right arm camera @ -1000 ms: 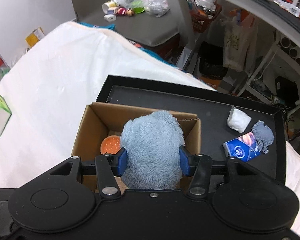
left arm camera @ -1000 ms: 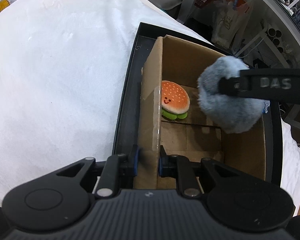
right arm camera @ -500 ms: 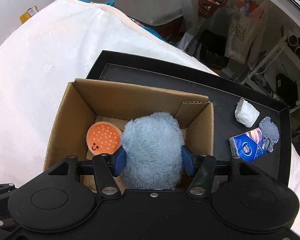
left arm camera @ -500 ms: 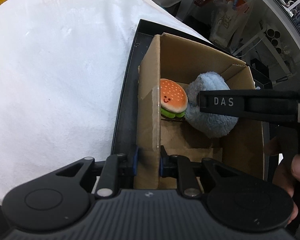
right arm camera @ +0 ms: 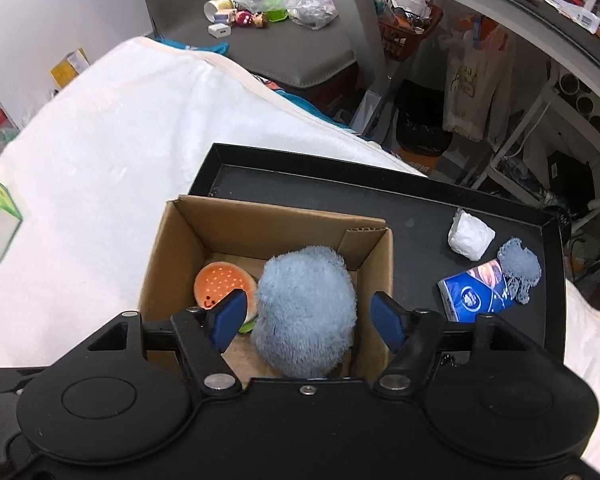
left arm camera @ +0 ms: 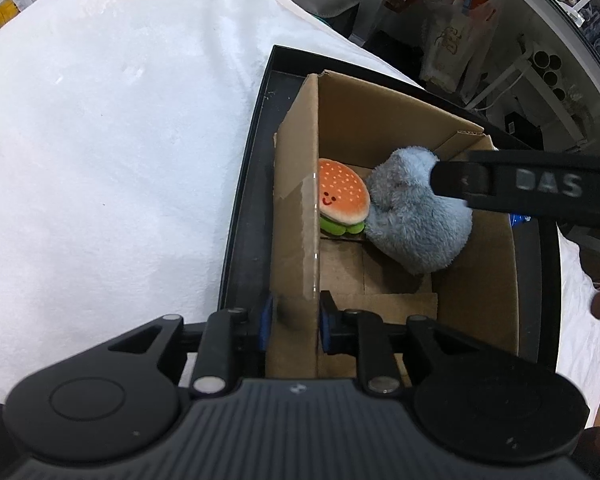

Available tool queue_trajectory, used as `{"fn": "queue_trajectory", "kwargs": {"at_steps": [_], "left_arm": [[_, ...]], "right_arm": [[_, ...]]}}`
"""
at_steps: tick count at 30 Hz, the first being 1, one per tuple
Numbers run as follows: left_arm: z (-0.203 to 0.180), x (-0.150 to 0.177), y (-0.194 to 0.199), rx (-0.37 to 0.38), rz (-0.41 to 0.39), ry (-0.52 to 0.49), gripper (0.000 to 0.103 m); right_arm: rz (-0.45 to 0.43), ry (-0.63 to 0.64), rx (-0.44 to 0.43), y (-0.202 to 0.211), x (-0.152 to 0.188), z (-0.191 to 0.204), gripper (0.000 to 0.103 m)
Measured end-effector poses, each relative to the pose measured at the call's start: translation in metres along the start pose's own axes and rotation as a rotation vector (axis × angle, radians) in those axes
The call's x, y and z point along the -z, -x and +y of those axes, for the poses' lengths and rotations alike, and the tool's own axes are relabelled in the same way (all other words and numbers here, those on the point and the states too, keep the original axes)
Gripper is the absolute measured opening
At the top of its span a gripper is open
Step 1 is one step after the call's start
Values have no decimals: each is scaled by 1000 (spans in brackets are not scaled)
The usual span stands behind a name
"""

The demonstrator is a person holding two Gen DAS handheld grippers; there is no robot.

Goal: Organize soft objects
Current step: 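Move the right tool toward the black-and-white keychain plush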

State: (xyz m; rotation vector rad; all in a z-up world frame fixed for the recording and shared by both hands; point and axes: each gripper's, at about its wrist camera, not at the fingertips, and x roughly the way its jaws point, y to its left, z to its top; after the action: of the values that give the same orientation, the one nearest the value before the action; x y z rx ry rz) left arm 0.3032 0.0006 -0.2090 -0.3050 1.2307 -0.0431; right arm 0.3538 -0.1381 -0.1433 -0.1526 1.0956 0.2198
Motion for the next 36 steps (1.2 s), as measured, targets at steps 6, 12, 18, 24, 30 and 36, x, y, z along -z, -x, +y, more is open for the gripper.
{"fn": "queue_trajectory", "kwargs": {"at_steps": [6,12,18,24,30,36], "left_arm": [[-4,1,6,-13,-5,-6,46],[-12,0,10,-30,-8,-9,52],[-21,0,16,-55,-23,-20,70],[-31,0,18,-71,-27,-36,73],[-37,4,16,-92,-22,-45,74],[-40,6,11,-119,-11,-46,74]], "right_arm": [[-11,-50,-54,19,5,-19,68],[-35,-81,-66,33,13,-39,68],[-59,-128,-77,43,22,-66,70],[-68,-178,-71,45,34,-92,71],[-65,-219,-68,40,49,-112,74],[-47,-251,-78,29,64,-127,74]]}}
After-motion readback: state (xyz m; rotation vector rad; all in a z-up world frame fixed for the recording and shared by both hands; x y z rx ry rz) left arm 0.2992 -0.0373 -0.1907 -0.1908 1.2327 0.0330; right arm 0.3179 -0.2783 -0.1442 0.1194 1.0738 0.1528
